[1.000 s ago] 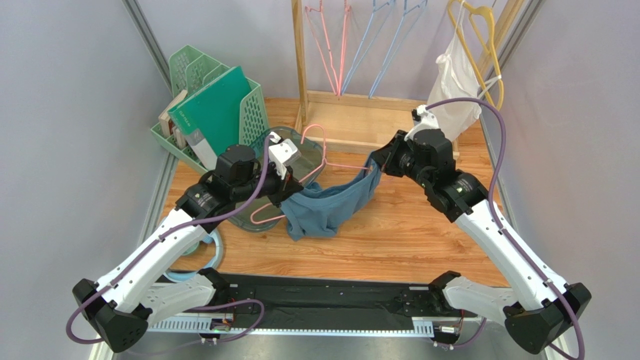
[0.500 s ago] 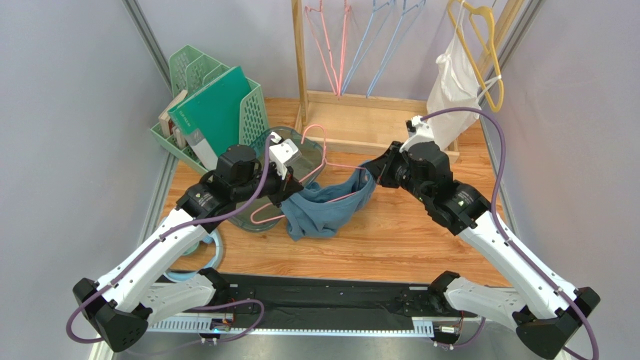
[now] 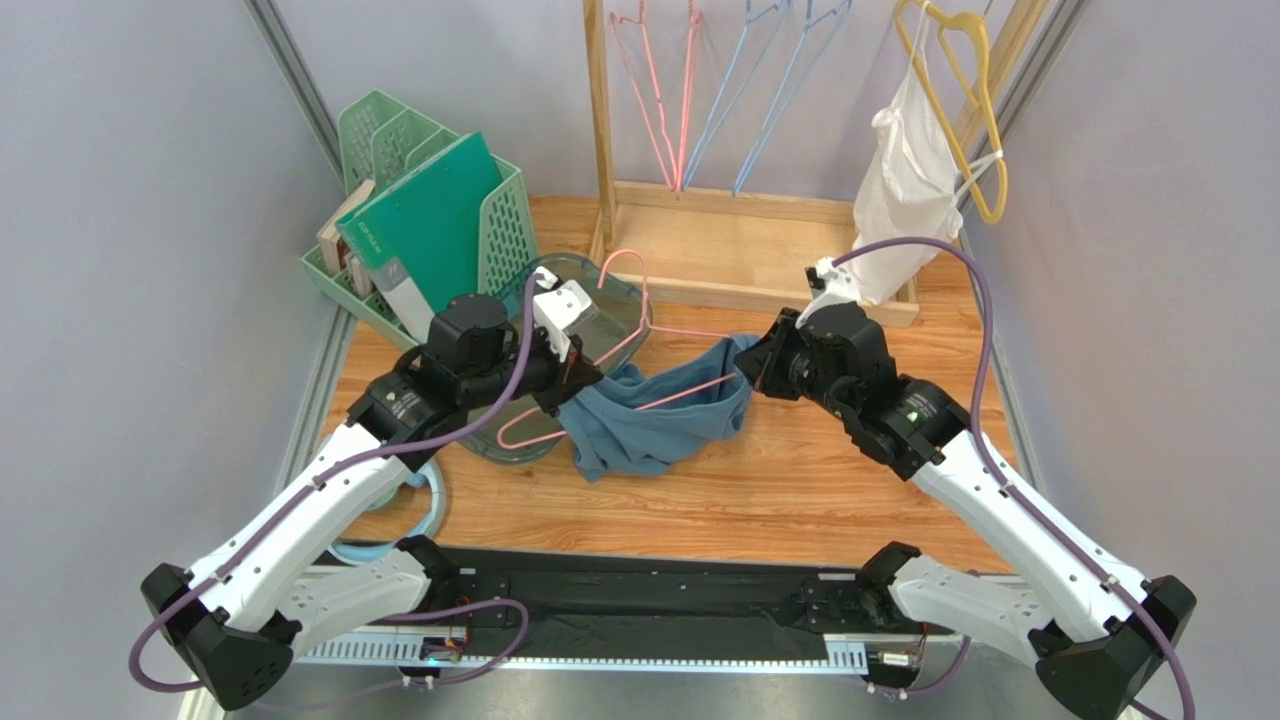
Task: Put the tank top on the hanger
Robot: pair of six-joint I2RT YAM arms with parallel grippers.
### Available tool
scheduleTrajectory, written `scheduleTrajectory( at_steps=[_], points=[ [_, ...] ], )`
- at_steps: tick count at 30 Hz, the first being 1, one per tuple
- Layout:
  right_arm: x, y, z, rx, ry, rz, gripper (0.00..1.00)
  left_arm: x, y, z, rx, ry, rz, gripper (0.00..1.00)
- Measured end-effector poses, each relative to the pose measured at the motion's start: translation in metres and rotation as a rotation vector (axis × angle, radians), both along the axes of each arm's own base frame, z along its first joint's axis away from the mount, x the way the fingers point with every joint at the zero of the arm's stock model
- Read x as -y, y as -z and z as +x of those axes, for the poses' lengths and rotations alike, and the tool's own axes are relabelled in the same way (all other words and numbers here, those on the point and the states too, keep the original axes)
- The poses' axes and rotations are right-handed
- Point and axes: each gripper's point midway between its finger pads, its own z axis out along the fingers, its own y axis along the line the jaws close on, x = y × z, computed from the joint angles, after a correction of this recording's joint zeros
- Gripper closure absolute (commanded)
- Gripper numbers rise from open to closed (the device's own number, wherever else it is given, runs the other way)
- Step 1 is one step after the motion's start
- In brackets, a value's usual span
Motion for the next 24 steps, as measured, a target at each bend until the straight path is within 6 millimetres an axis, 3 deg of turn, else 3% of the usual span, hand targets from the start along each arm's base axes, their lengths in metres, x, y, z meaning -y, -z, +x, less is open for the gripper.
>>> scheduleTrajectory(
  at_steps=[2, 3, 6, 7, 11, 19, 24],
  points=[
    [-0.002, 0.001, -0.002, -0.005, -0.012, 0.003, 0.76, 0.000, -0.002, -0.001, 0.005, 0.000, -0.004, 1.00],
    [-0.002, 0.001, -0.002, -0.006, -0.020, 0.003, 0.58, -0.001, -0.003, -0.001, 0.008, 0.000, -0.006, 1.00],
    [-0.002, 0.002, -0.007, -0.006, -0.044, -0.010, 0.29, -0.001, -0.004, -0.002, 0.012, 0.000, -0.009, 1.00],
    [-0.002, 0.001, -0.008, -0.003, -0.049, -0.011, 0.25, -0.002, -0.005, -0.002, 0.013, 0.000, -0.010, 1.00],
    [0.003, -0.012, -0.015, 0.035, -0.094, -0.043, 0.19, -0.002, -0.006, -0.003, 0.017, 0.002, -0.012, 1.00],
    [0.018, -0.061, -0.023, 0.174, -0.153, -0.123, 0.19, -0.001, -0.009, -0.008, 0.030, 0.031, -0.021, 1.00],
    [0.024, -0.069, -0.021, 0.240, -0.209, -0.221, 0.20, 0.003, -0.011, -0.016, 0.039, 0.089, -0.033, 1.00]
  ],
)
